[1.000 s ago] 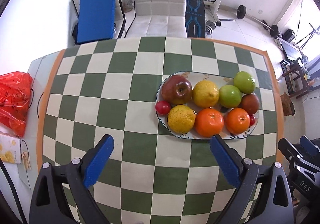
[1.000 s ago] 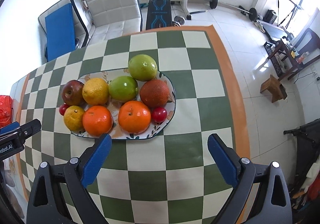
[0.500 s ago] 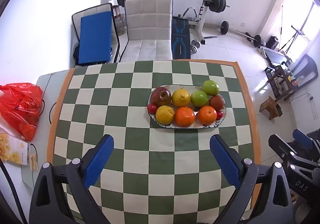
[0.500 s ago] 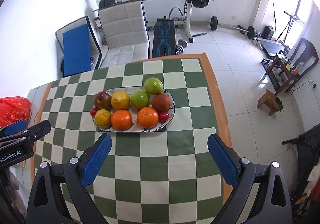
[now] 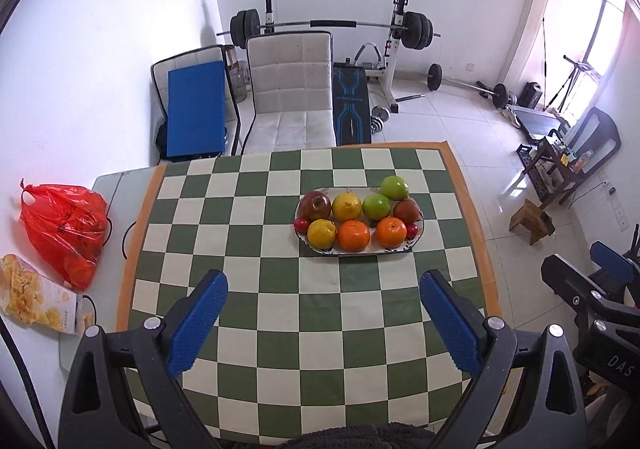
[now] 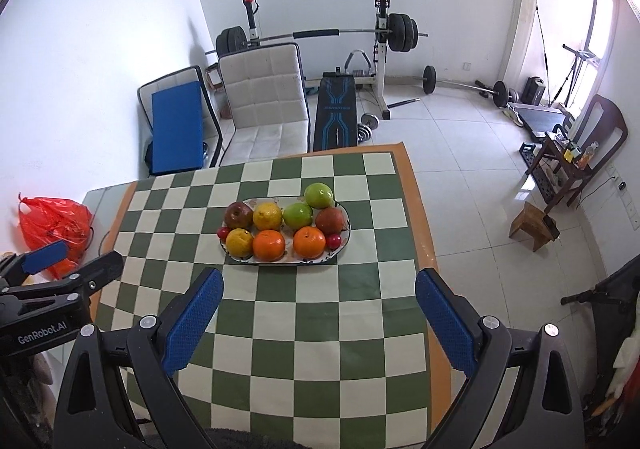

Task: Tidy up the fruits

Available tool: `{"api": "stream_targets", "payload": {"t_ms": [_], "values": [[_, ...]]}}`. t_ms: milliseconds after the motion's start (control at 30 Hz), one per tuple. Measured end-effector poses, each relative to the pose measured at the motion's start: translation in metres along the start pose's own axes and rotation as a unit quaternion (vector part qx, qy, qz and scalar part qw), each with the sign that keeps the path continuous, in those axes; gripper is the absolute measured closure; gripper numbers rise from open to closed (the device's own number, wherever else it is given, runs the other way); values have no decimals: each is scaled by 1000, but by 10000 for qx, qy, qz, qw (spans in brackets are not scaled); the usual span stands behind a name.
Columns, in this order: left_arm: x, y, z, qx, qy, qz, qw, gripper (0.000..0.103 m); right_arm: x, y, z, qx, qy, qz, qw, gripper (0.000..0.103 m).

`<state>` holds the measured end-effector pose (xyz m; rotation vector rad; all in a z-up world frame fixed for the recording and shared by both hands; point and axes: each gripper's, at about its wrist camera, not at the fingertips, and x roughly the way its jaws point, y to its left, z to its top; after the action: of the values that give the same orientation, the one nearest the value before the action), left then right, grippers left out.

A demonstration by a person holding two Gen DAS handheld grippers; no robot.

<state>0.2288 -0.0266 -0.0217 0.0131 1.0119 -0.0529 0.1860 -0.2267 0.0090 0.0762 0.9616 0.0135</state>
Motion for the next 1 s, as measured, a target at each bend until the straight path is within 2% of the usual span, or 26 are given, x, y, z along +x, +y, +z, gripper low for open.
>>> {"api": "stream_targets", "payload": {"t_ms": [200,433,1000], "values": [[-24,-2,-5,-154,-96,-48,9998,4,-39,1,-1,6,-154,55,9999,4],[-36,-6,-7,-169,-149,-101,9997,4,-62,0,-1,38,-222,89,9997,4],[-30,-9,-3,-158,-210,-108,9996,4,-69,-1,-1,46,-217,76,9997,4]]}}
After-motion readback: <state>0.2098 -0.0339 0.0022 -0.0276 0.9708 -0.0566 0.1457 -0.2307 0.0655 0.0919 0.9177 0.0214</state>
